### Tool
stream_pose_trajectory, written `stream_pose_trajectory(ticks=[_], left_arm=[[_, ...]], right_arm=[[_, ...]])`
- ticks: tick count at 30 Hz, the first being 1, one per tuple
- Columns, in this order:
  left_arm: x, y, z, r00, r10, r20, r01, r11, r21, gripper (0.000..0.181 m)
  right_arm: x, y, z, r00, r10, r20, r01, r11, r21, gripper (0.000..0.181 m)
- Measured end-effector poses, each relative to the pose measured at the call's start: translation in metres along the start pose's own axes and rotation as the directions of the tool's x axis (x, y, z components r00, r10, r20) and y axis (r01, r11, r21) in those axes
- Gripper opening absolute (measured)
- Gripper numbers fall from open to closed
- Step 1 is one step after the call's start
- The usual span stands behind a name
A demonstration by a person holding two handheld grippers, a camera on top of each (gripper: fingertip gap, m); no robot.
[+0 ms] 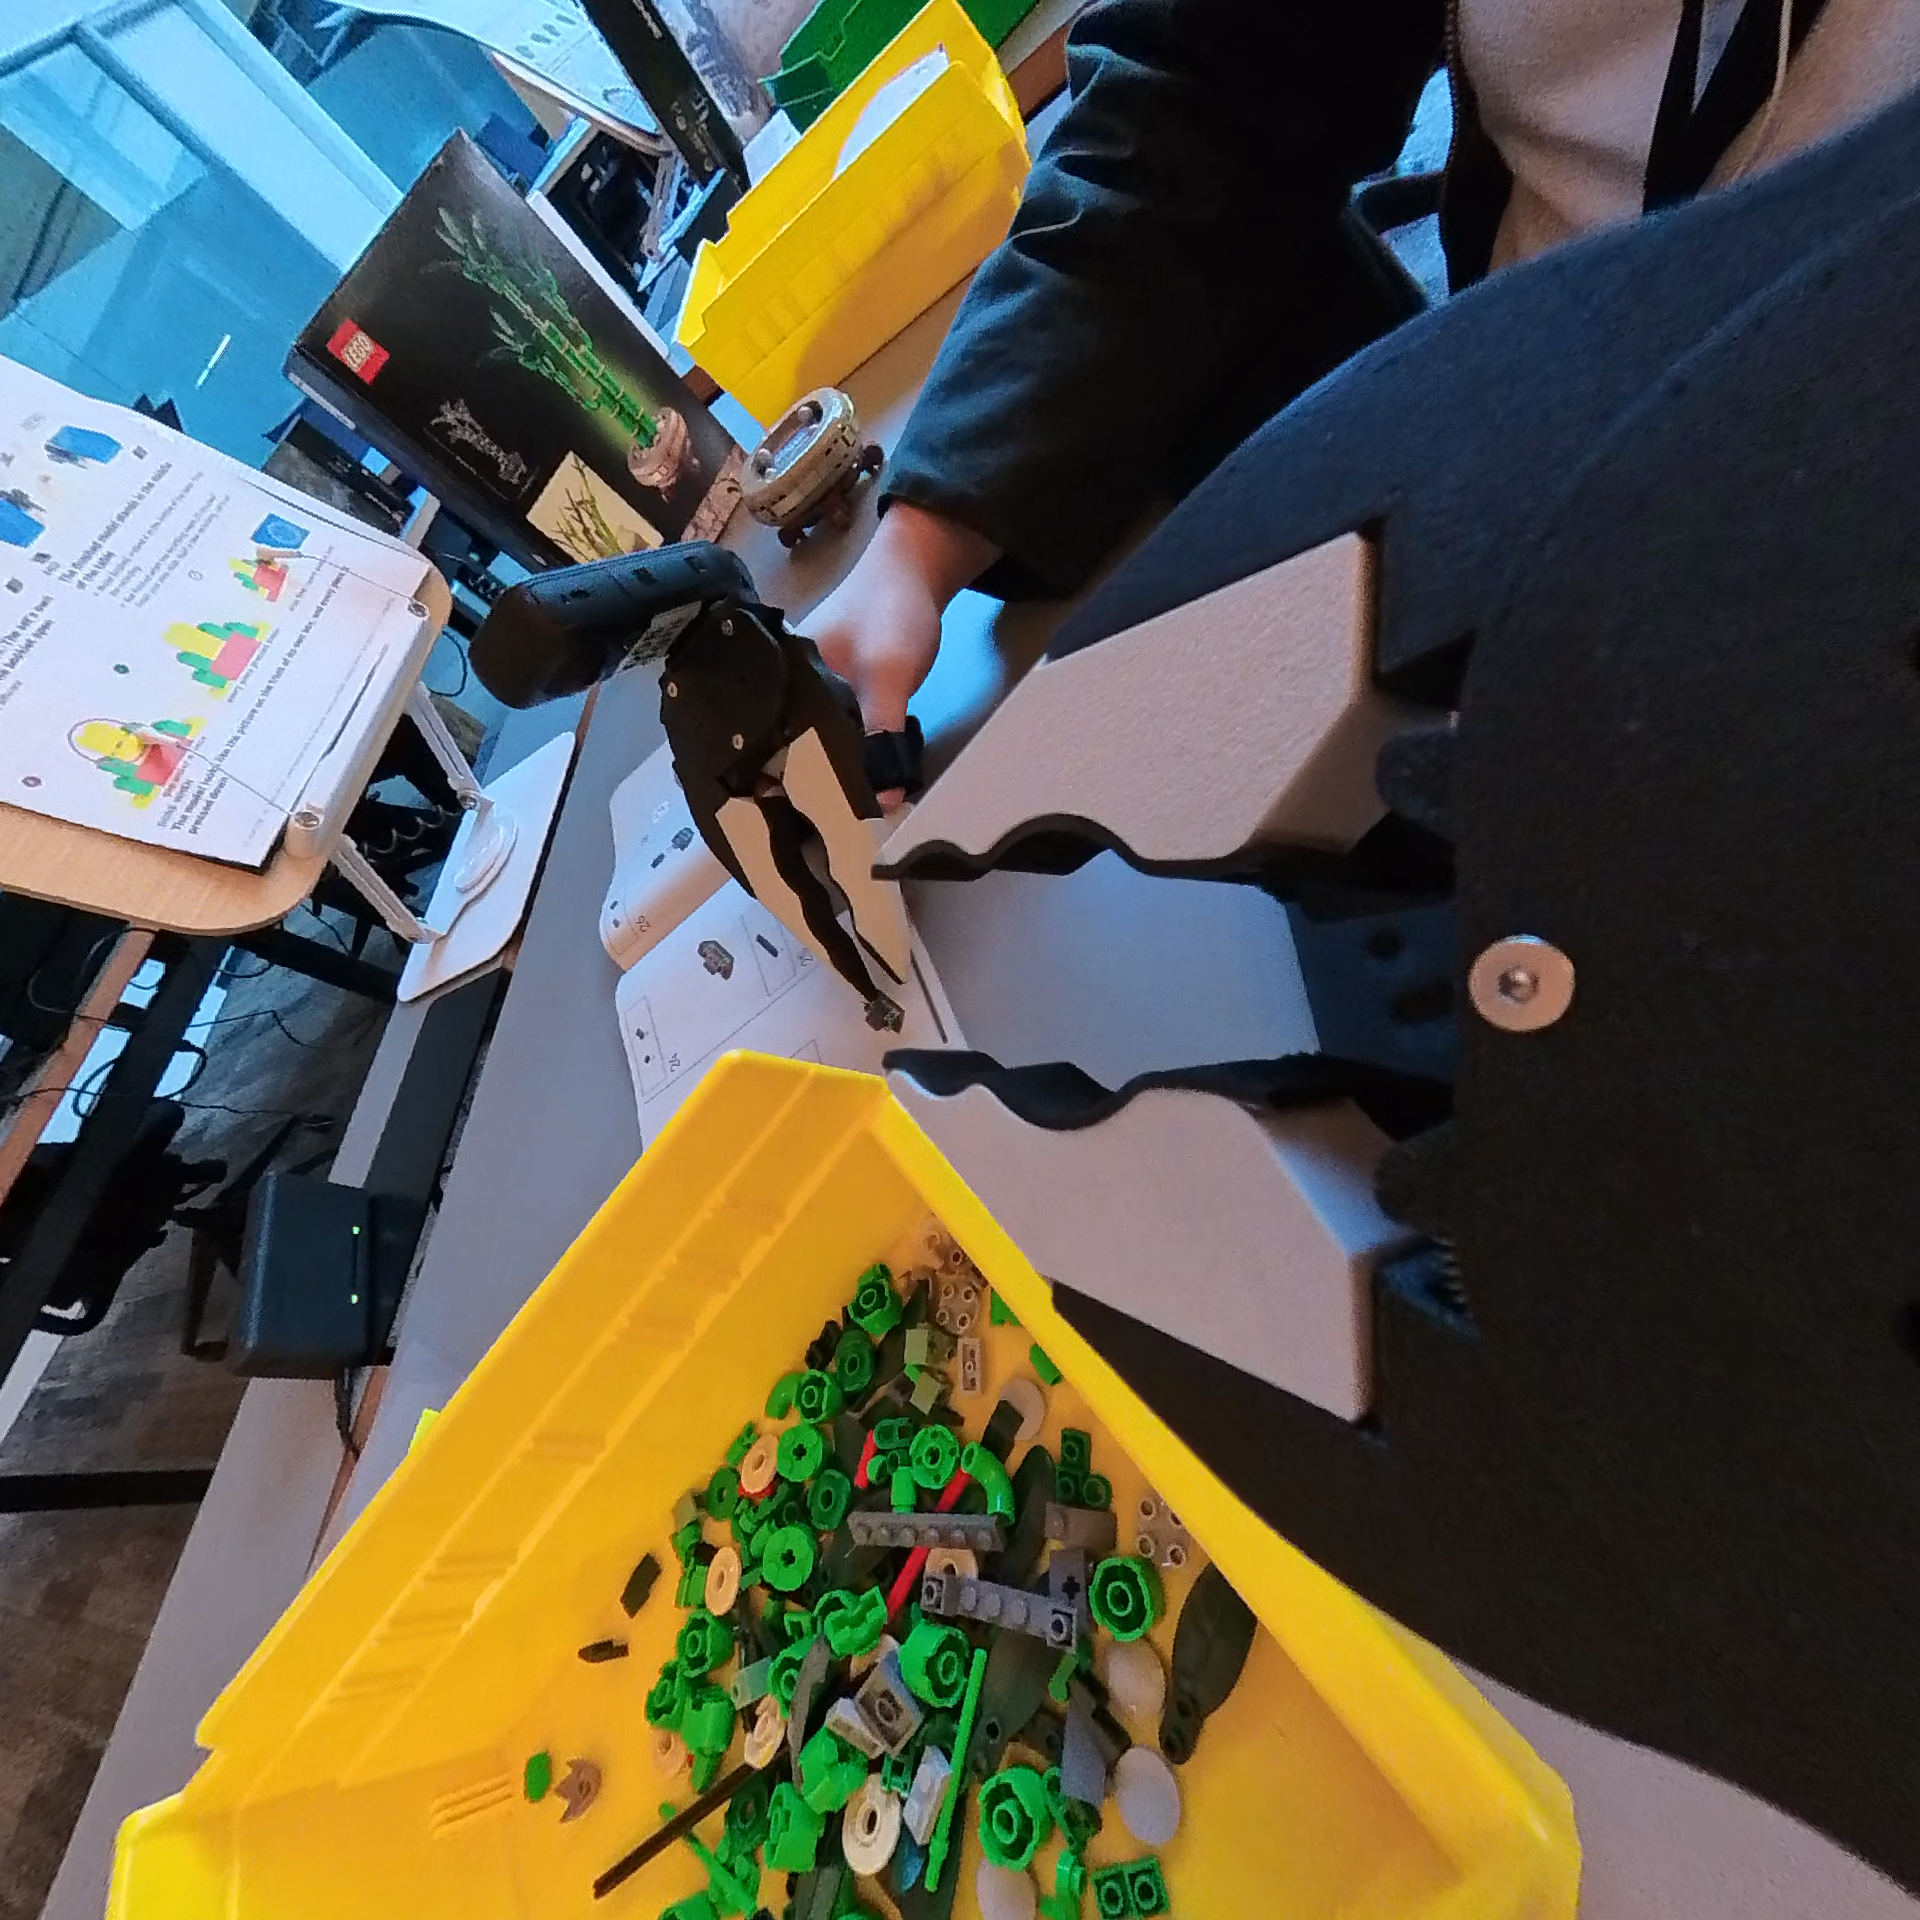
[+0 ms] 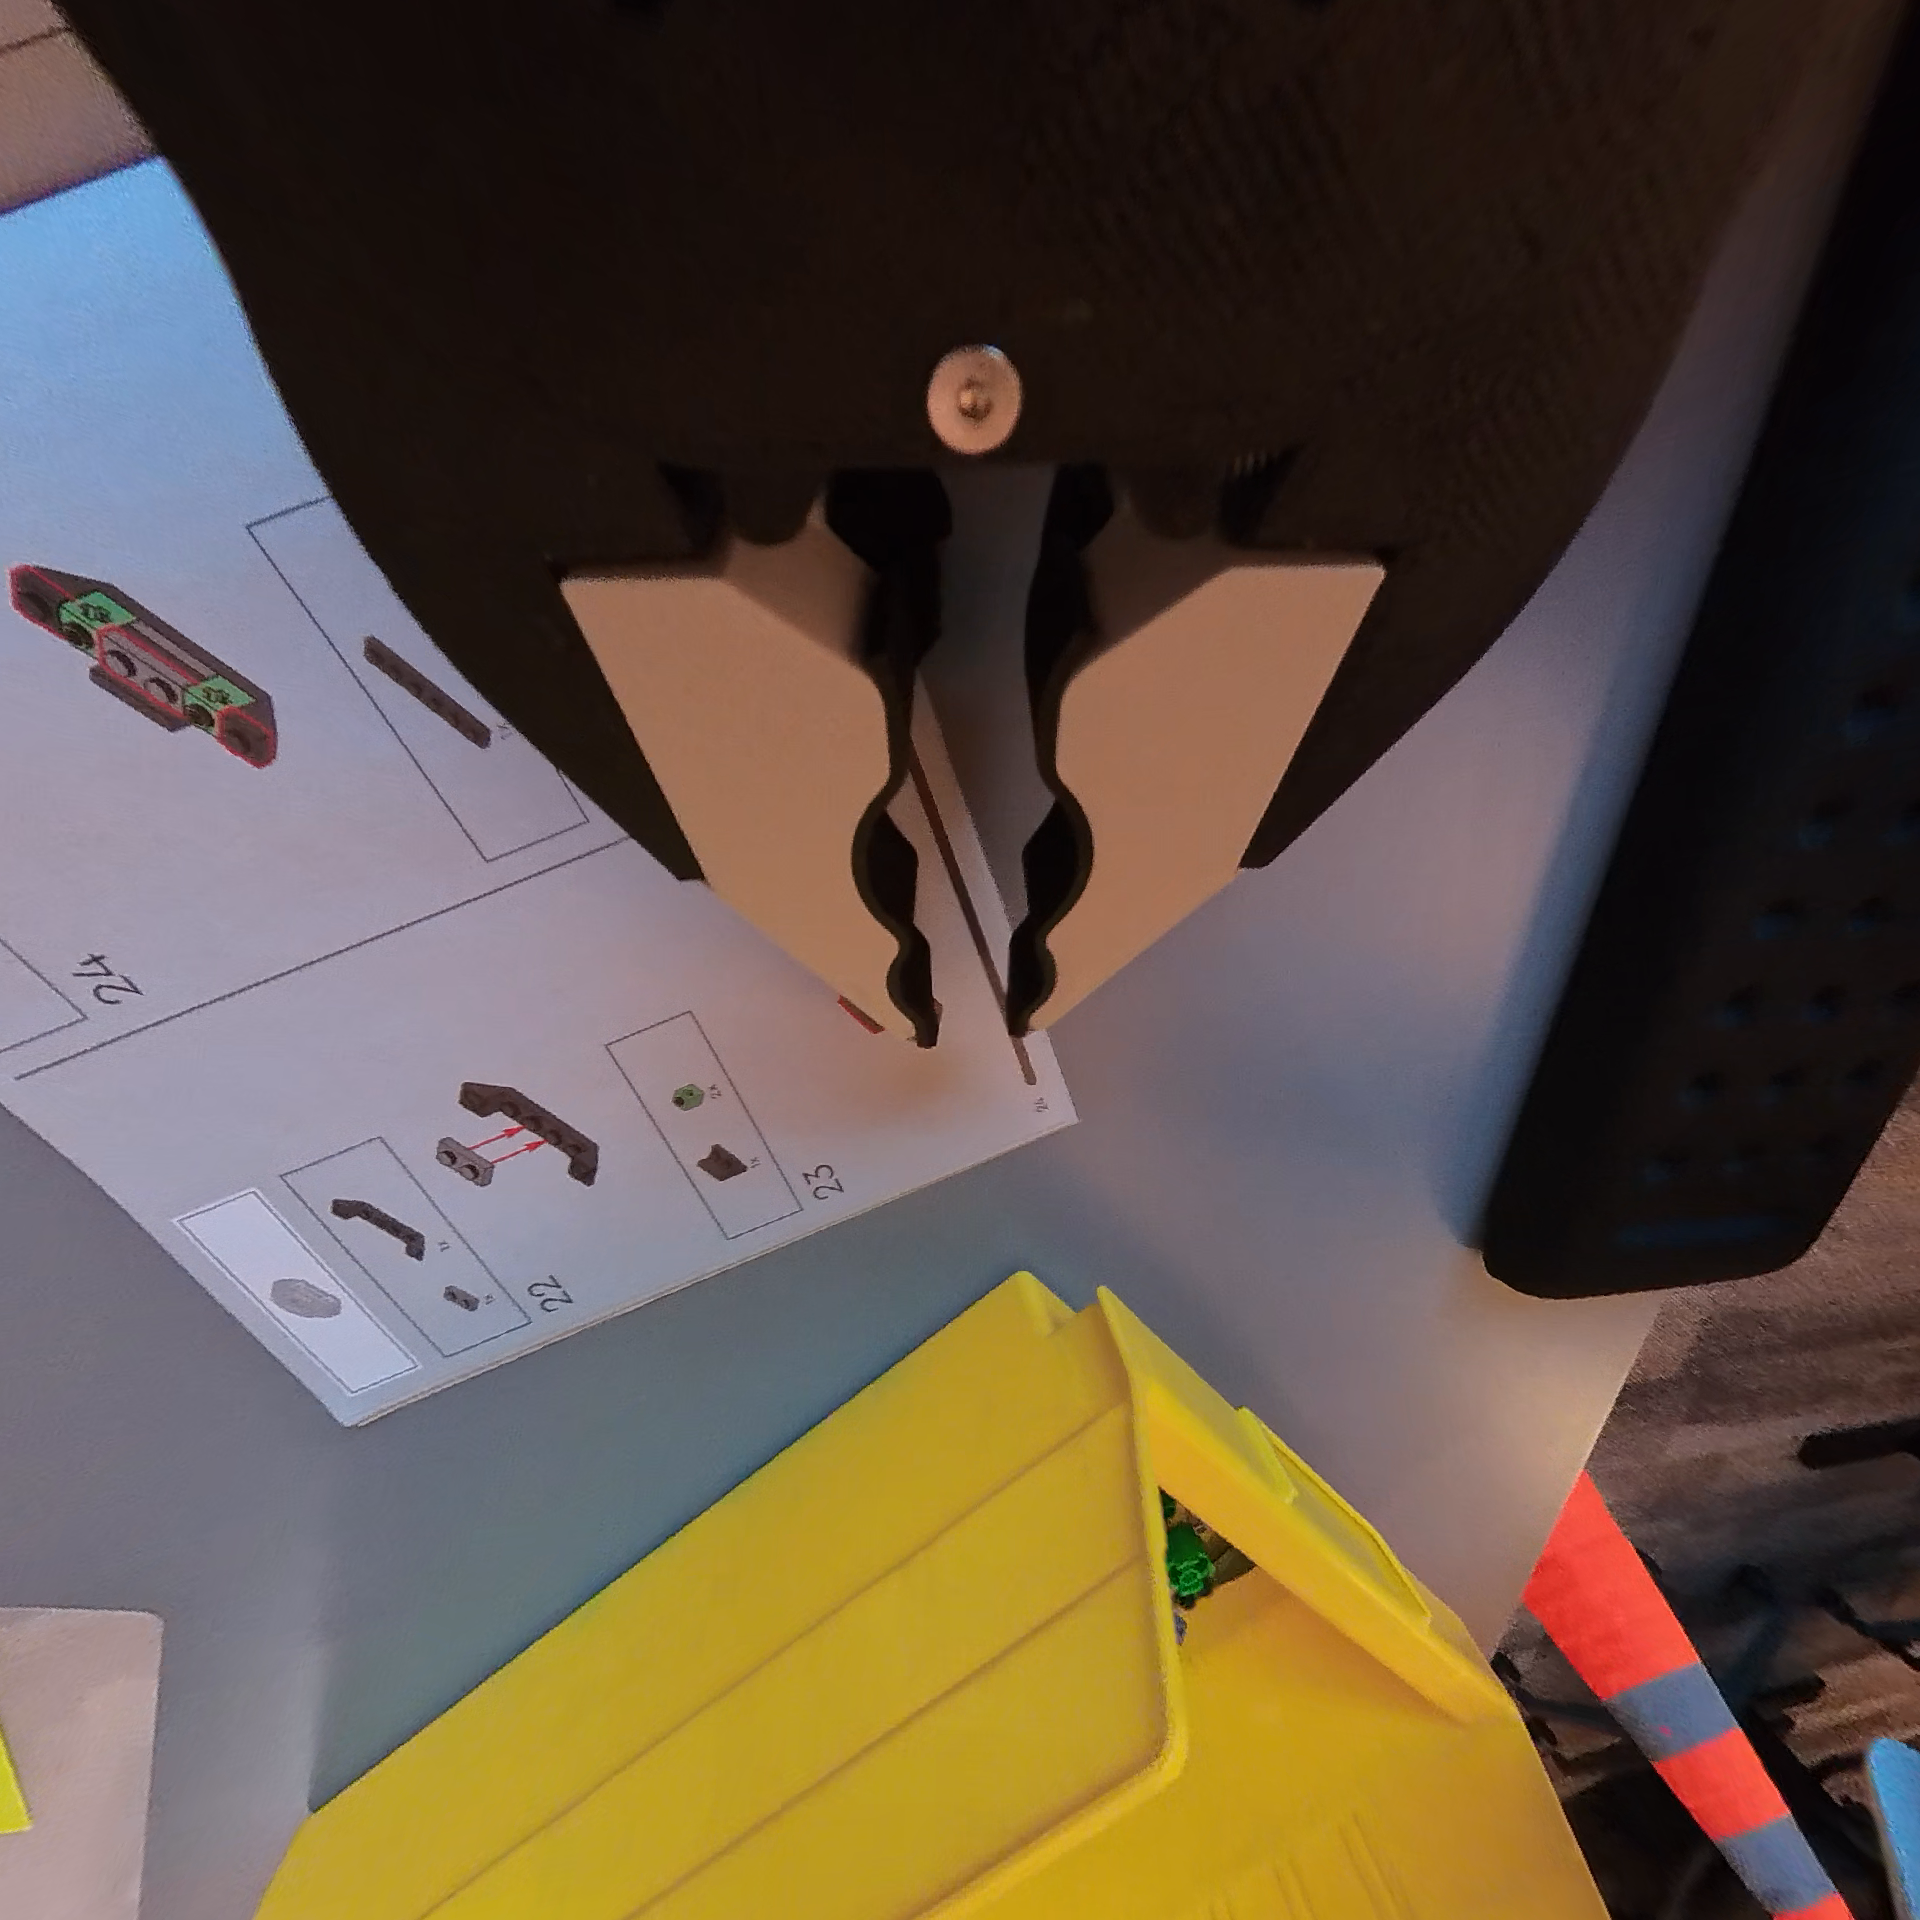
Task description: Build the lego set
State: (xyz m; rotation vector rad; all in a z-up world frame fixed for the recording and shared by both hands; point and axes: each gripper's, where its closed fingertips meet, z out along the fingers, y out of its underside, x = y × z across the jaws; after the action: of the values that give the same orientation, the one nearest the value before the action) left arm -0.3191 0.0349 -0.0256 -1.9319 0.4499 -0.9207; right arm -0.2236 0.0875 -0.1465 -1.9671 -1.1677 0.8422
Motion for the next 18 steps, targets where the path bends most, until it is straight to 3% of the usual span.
stream_pose_trajectory(ticks=[4, 7, 10, 13, 18], left_arm=[[-0.001, 0.0, 0.0, 1.0, -0.003, 0.002, 0.003, 1.0, 0.001, 0.031], [-0.001, 0.001, 0.001, 1.0, -0.009, -0.003, 0.009, 1.0, 0.003, 0.031], [0.001, 0.003, 0.005, 1.0, -0.013, -0.012, 0.013, 1.0, -0.007, 0.031], [0.004, 0.005, 0.008, 1.0, -0.01, -0.019, 0.009, 1.0, -0.018, 0.031], [0.005, 0.008, 0.009, 1.0, -0.012, -0.021, 0.011, 1.0, -0.028, 0.031]], right_arm=[[0.019, 0.004, -0.004, 0.992, -0.016, -0.123, 0.013, 1.0, -0.027, 0.025], [0.037, 0.003, -0.01, 0.966, 0.044, -0.253, -0.051, 0.999, -0.02, 0.063], [0.039, 0.0, -0.005, 0.942, 0.175, -0.288, -0.174, 0.984, 0.029, 0.099], [0.045, 0.002, 0.0, 0.907, 0.143, -0.397, -0.154, 0.988, 0.004, 0.121], [0.047, 0.009, 0.007, 0.88, 0.121, -0.458, -0.162, 0.985, -0.052, 0.119]])
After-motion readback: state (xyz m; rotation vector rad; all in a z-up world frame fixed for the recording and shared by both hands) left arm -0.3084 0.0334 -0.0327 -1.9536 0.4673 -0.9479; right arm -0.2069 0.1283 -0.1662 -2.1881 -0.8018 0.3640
